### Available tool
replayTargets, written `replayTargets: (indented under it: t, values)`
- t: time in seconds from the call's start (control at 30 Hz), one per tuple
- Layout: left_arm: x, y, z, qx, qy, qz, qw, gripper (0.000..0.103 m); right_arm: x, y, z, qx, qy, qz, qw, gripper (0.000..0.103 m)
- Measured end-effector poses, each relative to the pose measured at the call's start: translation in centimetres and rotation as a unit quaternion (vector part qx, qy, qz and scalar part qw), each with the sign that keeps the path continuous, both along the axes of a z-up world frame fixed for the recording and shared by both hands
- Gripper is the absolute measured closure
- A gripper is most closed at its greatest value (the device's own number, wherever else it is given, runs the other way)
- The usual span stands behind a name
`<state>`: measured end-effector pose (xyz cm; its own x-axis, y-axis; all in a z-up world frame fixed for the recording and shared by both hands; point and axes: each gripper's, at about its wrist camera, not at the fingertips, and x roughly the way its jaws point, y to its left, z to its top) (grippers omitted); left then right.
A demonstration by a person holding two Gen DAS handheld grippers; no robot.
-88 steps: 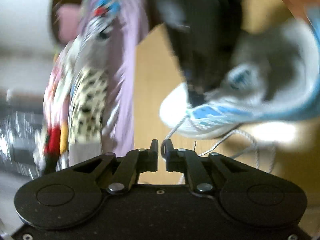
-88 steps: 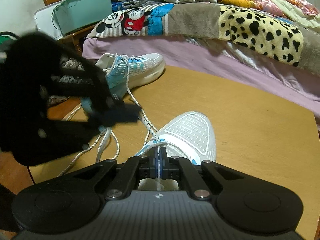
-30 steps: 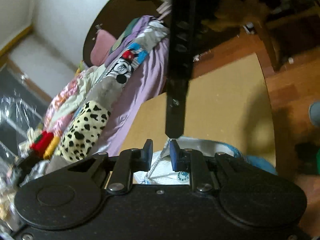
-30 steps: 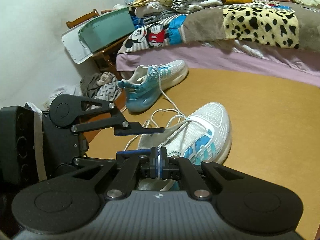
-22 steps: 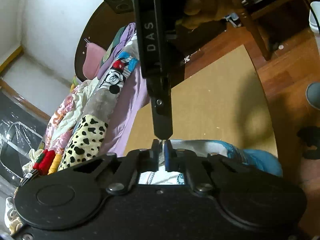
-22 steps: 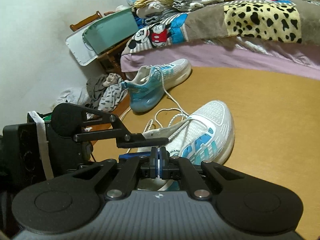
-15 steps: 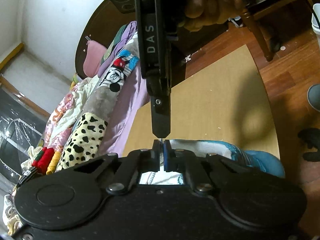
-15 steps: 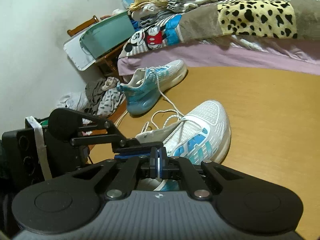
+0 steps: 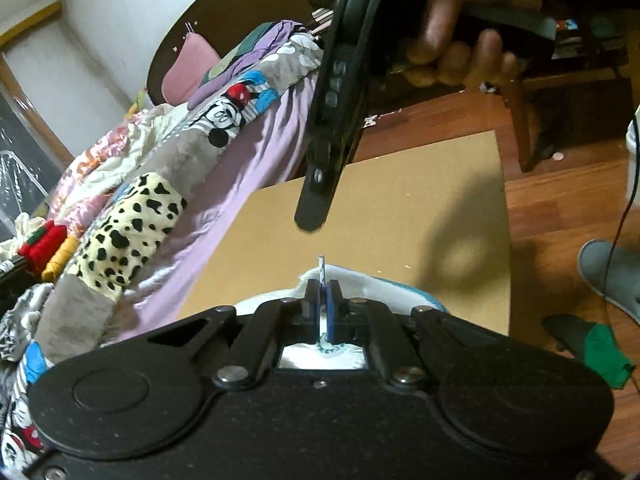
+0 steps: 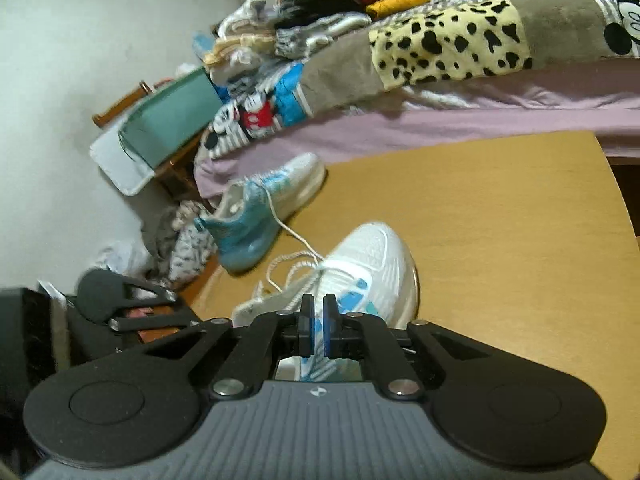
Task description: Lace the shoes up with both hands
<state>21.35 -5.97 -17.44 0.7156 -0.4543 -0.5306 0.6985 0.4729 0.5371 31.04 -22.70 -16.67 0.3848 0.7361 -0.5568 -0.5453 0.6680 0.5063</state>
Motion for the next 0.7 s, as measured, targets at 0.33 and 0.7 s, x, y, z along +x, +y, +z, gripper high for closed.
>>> replayTargets:
  t: [0.33,0.7]
  values:
    - [-1.7,0.9,1.3,-0.023,0.049,-0.028,0.9981,0.101,-0.3,4.0,-1.1,-0.058,0.005,0.022,0.998,0.076]
    - [-4.0,0.8,2.2,-0.048,0.111,-0.085,0.989,0.101,-0.3,6.2,-1.9,-0.107,-0.001,0.022,0.994,0.076]
